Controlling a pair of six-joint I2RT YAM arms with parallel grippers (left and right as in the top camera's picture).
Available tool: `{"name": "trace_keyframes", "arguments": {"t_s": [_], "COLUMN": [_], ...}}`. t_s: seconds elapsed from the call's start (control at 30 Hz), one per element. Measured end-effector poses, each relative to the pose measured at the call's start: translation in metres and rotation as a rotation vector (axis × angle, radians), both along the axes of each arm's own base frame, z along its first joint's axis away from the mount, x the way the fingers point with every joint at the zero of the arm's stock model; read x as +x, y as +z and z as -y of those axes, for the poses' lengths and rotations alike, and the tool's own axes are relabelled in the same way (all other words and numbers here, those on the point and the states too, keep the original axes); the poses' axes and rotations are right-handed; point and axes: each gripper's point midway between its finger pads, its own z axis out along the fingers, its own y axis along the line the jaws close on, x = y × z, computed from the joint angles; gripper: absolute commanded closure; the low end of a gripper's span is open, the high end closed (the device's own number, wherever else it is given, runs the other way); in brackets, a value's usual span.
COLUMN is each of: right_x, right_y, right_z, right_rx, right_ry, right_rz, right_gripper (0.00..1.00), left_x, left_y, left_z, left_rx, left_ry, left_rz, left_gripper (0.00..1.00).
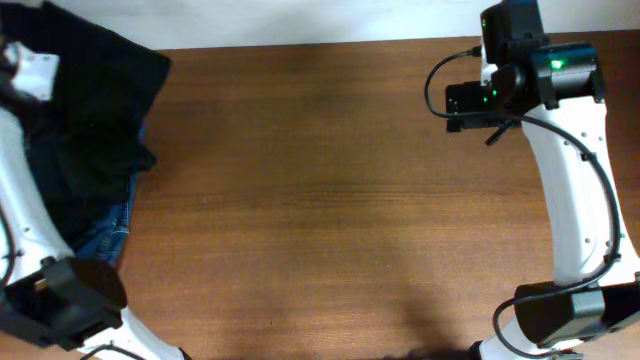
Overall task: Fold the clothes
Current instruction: 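Carry the folded pants with the left gripper onto the left clothes stack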
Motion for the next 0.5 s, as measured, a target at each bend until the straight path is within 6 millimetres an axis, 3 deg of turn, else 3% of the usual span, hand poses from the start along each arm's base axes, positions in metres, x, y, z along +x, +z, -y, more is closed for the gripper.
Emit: {"name": "trace_keyframes", "arguments": {"t_s": [0.27,0.3,0.33,0.37,0.4,0.5], "right_x": [0.0,0.0,0.0,0.0,0.0,0.0], "right_y": [0.0,0.0,0.0,0.0,0.0,0.0], "right_z": [0.006,0.006,0.006,0.006,0.006,0.006], "right_rx": [-0.002,-0.002,-0.002,-0.003,-0.003,-0.003], "right_ry": [-0.011,-0.011,-0.009,-0.008,-0.008,-0.008], "right_rz": [-0.001,-0.001,-0.001,-0.002,-0.002,-0.002], "right_gripper": [0.01,0.01,0.01,0.01,0.01,0.02], "left_x": [-0.03,-0.034,-0.037,-0.041,-0.044,-0.053], "left_y": [0.014,0.015,0.016,0.016,0.016,0.02], "left_z": [-0.064,-0.073,-0.078,-0.084,-0.089,-0.104], "left_rx": [-0.011,-0.014,-0.018,-0.025,-0.032,-0.041], "left_ry": [0.166,0.193,0.211,0.228,0.242,0.286], "left_rz": [0.071,0.081,0.088,0.095,0.102,0.129], "left_gripper": [1.0,0.96,0.86,0.68,0.04,0.01]}}
